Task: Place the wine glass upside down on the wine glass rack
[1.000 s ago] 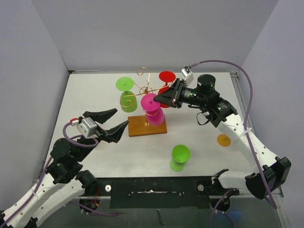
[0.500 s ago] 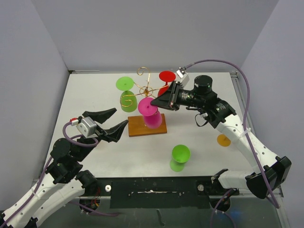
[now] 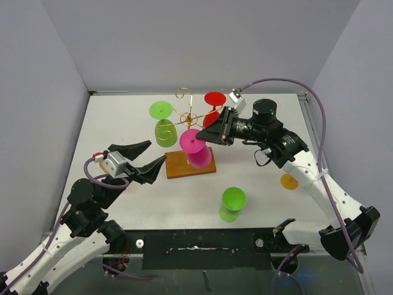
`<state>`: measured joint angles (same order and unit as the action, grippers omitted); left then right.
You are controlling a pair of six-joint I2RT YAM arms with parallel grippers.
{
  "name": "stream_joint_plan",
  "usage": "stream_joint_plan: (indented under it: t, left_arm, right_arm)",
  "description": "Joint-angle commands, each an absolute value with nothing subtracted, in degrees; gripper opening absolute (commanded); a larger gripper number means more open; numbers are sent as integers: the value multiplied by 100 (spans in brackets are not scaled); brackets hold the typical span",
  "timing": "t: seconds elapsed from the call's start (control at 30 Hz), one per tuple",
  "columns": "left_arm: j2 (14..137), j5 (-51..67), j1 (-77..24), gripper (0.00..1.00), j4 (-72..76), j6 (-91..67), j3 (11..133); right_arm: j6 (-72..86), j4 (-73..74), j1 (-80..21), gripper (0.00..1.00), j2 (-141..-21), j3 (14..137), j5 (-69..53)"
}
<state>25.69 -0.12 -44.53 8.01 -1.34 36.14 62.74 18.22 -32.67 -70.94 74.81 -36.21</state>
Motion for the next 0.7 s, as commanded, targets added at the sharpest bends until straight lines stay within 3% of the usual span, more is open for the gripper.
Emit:
stream_joint_plan:
  t: [0.0,0.67]
  left_arm:
    - [2558,-121,-4430,63,1133,-209,3656]
    - [2558,-175,-4423,63,1160,-220,3650]
  right_arm:
    - [6196,1705,-3296,1,-6824,7510,-3720]
    - [5854,2072,-3160,2,-6553,7416,-2970]
